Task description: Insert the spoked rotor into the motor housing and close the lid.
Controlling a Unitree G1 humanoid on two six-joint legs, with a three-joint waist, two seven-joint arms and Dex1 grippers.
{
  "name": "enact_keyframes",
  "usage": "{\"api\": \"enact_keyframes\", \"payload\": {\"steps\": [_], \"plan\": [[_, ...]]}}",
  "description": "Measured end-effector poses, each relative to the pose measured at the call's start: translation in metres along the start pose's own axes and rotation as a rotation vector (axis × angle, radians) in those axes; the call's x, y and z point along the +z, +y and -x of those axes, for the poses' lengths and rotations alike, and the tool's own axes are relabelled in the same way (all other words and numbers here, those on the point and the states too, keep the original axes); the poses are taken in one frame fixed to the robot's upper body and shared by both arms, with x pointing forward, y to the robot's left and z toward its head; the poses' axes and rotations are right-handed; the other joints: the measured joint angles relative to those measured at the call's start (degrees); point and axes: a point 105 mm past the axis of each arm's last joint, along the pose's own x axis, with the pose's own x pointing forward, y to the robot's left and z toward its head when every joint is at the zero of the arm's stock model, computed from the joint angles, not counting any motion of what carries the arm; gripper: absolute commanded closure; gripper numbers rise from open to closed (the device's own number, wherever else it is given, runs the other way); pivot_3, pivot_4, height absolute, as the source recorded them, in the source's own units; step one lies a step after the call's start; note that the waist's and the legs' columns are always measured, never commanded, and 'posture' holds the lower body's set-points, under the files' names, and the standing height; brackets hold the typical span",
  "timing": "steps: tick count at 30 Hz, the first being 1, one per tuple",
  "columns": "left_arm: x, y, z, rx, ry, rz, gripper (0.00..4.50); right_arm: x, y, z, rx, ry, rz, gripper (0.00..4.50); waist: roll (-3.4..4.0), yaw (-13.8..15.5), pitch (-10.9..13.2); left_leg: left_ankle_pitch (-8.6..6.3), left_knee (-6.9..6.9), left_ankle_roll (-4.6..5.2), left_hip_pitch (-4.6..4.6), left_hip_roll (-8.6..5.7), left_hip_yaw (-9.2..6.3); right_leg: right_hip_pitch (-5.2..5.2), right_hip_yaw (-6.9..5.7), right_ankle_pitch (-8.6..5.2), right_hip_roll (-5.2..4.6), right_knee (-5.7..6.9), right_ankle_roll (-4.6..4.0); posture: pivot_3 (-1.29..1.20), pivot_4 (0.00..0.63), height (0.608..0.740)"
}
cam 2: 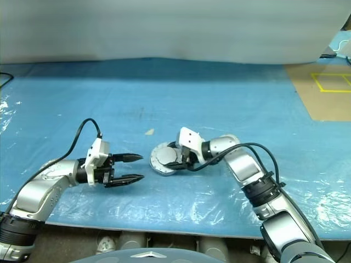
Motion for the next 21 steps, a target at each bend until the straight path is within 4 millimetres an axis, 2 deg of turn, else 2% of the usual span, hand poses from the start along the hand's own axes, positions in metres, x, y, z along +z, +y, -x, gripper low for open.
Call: {"api": "enact_keyframes", "payload": {"steps": [21], "plan": [[-0.0009,0.0003,0.0001,0.006,0.002,0.006,1.16,0.0,-0.002,-0.0062,-0.036,0.003,-0.007,1.54,0.0,-0.02,0.0,0.0,0.0,0.0,0.03,0.0,0.0,0.02,0.0,0.0,0.0,0.01,0.0,0.0,0.15,0.74]]}}
